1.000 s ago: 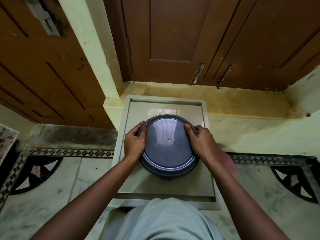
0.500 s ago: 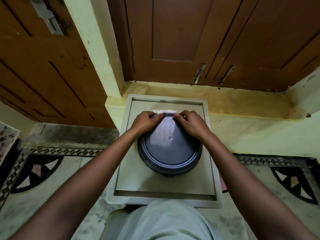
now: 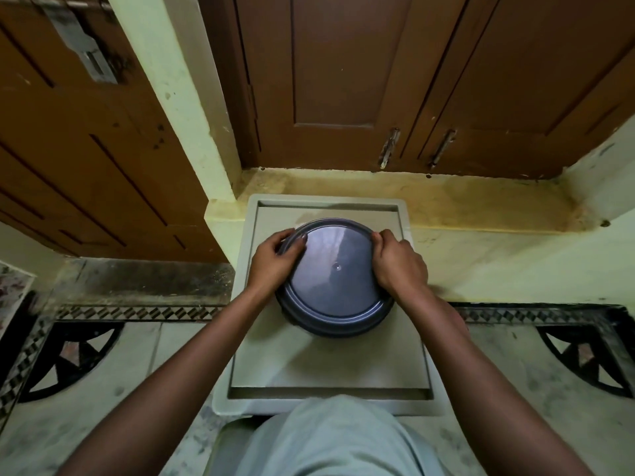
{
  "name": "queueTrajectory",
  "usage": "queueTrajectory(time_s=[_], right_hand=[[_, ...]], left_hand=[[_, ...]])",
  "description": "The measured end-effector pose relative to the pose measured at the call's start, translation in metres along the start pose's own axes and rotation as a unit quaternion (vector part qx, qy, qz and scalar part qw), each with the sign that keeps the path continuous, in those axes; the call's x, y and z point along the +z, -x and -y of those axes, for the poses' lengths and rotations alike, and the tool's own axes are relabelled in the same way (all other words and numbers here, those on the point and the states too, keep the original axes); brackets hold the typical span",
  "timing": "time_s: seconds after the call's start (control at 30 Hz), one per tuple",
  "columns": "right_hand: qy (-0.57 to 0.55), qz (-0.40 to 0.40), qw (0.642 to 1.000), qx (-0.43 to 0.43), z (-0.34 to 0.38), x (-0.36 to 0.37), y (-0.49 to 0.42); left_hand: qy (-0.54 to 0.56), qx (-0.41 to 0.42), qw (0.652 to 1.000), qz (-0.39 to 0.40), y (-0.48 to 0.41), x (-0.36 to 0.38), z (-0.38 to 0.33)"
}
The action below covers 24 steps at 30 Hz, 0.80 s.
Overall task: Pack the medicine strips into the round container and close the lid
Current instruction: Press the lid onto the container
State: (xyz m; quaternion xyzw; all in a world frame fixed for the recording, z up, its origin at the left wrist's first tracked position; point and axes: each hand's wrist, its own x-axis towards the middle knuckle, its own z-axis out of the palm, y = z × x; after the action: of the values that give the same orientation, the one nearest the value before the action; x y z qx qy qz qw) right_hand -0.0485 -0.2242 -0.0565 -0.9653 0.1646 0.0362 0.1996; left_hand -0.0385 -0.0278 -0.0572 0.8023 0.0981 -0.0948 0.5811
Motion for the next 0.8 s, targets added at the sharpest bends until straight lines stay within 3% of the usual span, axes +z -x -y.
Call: queueTrajectory(time_s=[0.13, 0.23, 0.53, 0.67, 0.8], right_hand=[[-0.021, 0.030, 0.999, 0.014, 0.002, -0.003, 0.001], [-0.086, 0.002, 0.996, 0.010, 0.003, 0.002, 0.004], [-0.083, -0.028, 0.996, 0.025, 0.002, 0.004, 0.017], [-0.023, 0.026, 0.999, 0.028, -0.004, -0.008, 0.021], [-0.052, 0.060, 0.996, -0.030, 0.004, -0.014, 0.003]], left_hand=[[0.100, -0.041, 0.991, -0.082, 0.022, 0.013, 0.009], [0.122, -0.058, 0.983, -0.126, 0.023, 0.018, 0.010], [0.124, -0.041, 0.976, -0.174, 0.037, 0.018, 0.014], [0.158, -0.043, 0.975, -0.151, 0.057, 0.023, 0.022], [0.165, -0.059, 0.974, -0.146, 0.047, 0.021, 0.020]])
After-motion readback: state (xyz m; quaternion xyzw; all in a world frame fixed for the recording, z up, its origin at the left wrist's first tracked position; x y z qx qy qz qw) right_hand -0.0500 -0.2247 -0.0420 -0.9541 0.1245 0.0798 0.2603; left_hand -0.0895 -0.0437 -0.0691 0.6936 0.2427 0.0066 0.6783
